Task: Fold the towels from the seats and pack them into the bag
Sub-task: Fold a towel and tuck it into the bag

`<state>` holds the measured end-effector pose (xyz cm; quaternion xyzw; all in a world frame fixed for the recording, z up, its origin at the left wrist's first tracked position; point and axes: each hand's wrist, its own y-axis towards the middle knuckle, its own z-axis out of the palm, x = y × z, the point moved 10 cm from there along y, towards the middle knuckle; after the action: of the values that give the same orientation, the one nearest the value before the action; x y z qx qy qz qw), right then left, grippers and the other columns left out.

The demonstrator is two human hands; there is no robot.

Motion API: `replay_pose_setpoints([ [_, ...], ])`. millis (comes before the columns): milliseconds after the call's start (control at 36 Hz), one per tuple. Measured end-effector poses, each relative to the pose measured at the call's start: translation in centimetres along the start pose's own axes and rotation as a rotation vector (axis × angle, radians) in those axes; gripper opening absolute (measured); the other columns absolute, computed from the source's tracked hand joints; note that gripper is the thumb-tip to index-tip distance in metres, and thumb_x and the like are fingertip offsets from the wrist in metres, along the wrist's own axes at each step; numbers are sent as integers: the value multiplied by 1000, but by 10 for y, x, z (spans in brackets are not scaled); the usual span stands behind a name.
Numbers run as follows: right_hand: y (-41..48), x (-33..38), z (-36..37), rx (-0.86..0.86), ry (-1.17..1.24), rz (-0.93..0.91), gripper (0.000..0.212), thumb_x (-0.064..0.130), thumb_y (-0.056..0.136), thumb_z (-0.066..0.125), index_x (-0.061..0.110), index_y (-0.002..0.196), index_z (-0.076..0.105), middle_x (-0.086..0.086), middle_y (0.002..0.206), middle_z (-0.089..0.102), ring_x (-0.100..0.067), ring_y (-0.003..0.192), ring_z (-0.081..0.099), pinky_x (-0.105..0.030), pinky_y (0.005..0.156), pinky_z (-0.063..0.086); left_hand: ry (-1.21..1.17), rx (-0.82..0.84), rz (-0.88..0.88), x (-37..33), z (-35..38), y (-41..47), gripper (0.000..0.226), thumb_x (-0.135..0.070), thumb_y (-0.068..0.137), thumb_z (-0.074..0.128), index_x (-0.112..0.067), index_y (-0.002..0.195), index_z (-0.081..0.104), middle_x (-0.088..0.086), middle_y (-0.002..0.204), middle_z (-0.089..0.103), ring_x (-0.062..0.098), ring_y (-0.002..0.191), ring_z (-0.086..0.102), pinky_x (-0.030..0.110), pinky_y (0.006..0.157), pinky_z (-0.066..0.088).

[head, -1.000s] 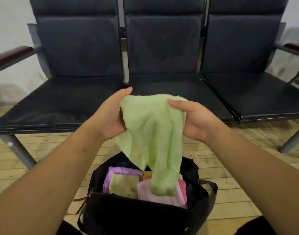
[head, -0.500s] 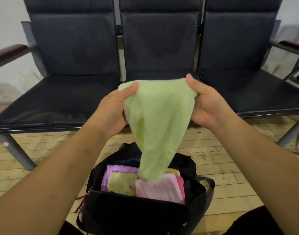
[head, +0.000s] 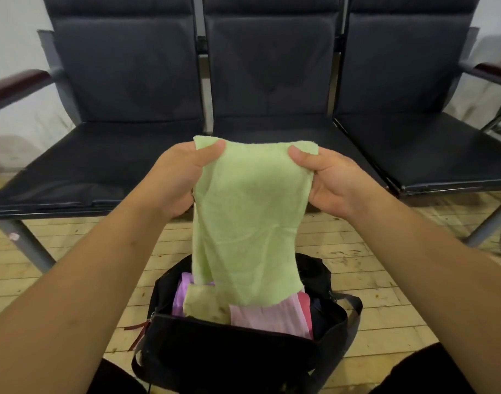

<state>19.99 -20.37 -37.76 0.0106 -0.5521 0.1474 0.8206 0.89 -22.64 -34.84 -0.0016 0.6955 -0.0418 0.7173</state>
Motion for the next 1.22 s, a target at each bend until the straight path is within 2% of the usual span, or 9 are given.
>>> replay_pose_setpoints([
  [167, -1, 12, -2, -59, -74, -58, 26, 13, 100, 58, 7, 124, 64, -11, 115, 74, -27, 106, 72, -43, 89, 59, -92, 138, -73, 7, 5, 2, 31, -18, 101, 51, -6, 127, 63, 11, 121, 70, 26, 111, 68, 38, 91, 57],
  [250, -3, 22, -9, -97, -236, -90, 27, 19, 100, 59, 6, 123, 66, -8, 113, 75, -25, 104, 73, -39, 86, 60, 47, 134, 5, 0, 2, 4, 27, -5, 100, 50, -6, 123, 64, 10, 115, 73, 24, 107, 70, 39, 91, 58],
  [361, -6, 29, -14, -79, -244, -94, 29, 21, 98, 61, 3, 120, 68, -11, 113, 75, -26, 104, 73, -38, 83, 61, 328, 15, 158, -13, -7, 4, 18, -18, 98, 59, -20, 109, 73, -2, 101, 77, 15, 95, 74, 41, 91, 57],
  [528, -6, 30, -17, -34, -207, -90, 28, 12, 100, 57, 3, 125, 64, -13, 117, 73, -28, 107, 72, -42, 88, 60, 283, -61, 230, -20, -12, 4, 21, -19, 97, 61, -20, 114, 72, -4, 102, 77, 13, 96, 73, 39, 90, 58],
  [639, -6, 41, -25, -111, -345, -198, 22, 8, 98, 60, 8, 118, 68, -7, 111, 76, -23, 104, 73, -43, 89, 60, 278, -61, 274, -21, -10, 3, 22, -16, 98, 59, -21, 116, 71, -7, 105, 76, 9, 99, 72, 31, 91, 56],
  [861, -14, 64, -30, -213, -420, -383, 22, 11, 93, 68, 8, 114, 72, -5, 107, 77, -19, 100, 73, -37, 92, 59, 265, -142, 399, -31, -8, -2, 19, -17, 96, 62, -30, 105, 71, -18, 95, 75, -4, 93, 68, 7, 75, 50],
  [944, -22, 74, -25, -215, -420, -462, 24, 9, 91, 68, 5, 114, 73, -7, 108, 76, -20, 101, 73, -35, 91, 59, 216, -117, 401, -32, -6, -1, 23, -16, 99, 58, -20, 118, 69, -7, 110, 74, 5, 102, 68, 19, 86, 55],
  [1056, -25, 69, -13, -80, -239, -448, 28, 6, 96, 60, 3, 123, 66, -16, 120, 71, -31, 112, 68, -48, 98, 55, 123, -80, 418, -33, -4, -1, 25, -10, 100, 54, -16, 123, 63, -2, 116, 72, 12, 108, 68, 30, 92, 56],
  [1222, -25, 62, 14, 37, -175, -414, 53, -1, 89, 67, 17, 137, 52, -8, 129, 67, -27, 115, 68, -46, 92, 57, -190, -113, 344, -21, -11, 4, 32, -12, 95, 62, -21, 123, 47, 0, 101, 74, 21, 96, 70, 42, 86, 58],
])
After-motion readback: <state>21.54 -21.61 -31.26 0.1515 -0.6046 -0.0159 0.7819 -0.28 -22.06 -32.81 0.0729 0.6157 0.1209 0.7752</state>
